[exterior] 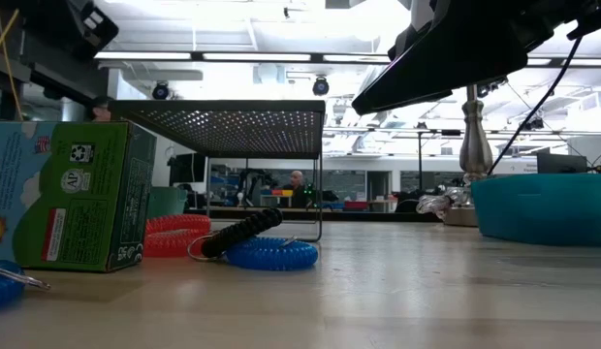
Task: Pick & Place Office Desk Supplies
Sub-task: Put the bottom crayon box into the blue bin
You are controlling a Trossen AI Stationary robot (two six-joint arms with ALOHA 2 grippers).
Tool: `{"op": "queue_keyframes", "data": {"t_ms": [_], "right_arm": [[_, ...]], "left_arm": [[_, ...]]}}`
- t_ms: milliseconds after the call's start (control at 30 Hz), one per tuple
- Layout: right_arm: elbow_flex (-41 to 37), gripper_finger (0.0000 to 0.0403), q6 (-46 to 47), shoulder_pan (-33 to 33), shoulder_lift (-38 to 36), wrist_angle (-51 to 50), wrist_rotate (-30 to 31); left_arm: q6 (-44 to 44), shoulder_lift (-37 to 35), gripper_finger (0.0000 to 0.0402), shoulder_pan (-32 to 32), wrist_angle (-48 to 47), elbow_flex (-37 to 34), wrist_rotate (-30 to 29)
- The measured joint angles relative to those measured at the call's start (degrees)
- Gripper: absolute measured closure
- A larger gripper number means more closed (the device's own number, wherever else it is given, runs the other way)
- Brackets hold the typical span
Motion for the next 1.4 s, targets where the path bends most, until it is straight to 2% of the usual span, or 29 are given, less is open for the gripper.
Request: {"op": "queue_keyframes", "data": {"t_ms": [167,533,1400], "right_arm": [[0.00,0.0270,0.01,0.00,0.00,0.00,0.01],[0.00,0.0270,0.02,0.00,0.00,0.00,0.00],[0.00,0.0270,0.01,0.00,0.00,0.00,0.02]], "left_arm": [[0.02,7.39,0.0214,0.00,-3.76,5.61,3.13],[0.04,19.36,0.0212,-0.32,-7.98,14.07,4.75],[-1.78,27.64,0.0212,-0.44,-8.85,15.15,4.56]]}}
